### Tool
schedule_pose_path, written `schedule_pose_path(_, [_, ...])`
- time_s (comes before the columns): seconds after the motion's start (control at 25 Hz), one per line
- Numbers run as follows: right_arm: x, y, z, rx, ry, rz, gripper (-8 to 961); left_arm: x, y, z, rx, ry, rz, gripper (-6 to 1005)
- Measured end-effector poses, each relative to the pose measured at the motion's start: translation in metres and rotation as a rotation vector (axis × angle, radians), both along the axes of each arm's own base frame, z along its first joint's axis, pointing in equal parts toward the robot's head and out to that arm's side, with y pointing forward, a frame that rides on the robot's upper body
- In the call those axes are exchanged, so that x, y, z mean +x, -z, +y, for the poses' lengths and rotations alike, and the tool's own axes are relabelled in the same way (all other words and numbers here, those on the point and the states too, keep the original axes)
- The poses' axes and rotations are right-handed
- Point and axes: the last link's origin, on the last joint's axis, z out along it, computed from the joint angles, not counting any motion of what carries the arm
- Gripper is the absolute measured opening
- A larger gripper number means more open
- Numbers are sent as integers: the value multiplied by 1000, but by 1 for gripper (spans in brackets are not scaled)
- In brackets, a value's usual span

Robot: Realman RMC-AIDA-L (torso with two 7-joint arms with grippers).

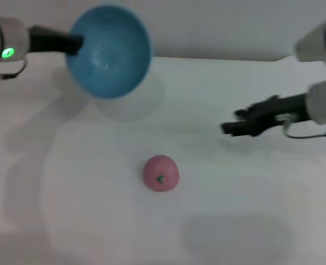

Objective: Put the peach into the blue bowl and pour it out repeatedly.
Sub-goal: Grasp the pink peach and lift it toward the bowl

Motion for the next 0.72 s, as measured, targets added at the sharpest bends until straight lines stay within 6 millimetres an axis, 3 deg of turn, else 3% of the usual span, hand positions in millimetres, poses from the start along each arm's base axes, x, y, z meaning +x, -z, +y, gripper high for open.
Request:
schedule_pose_path(0.16, [-34,21,4,-81,-143,40,568,-16,-15,-13,-85,-164,17,-2])
schedule_pose_path(0.36, [-59,48,-3,-177,-244,29,581,-23,-31,-29,-119,-221,-13,-2])
schedule_pose_path(0.52, [-67,75,-15,-206,-315,-26,591,-31,-48,-42,-122,-276,-84,-2])
schedule_pose_path(0.72, [-65,90,-20,-168,-336,-45,595,-34,-48,-49,-141,-291,-98,-2])
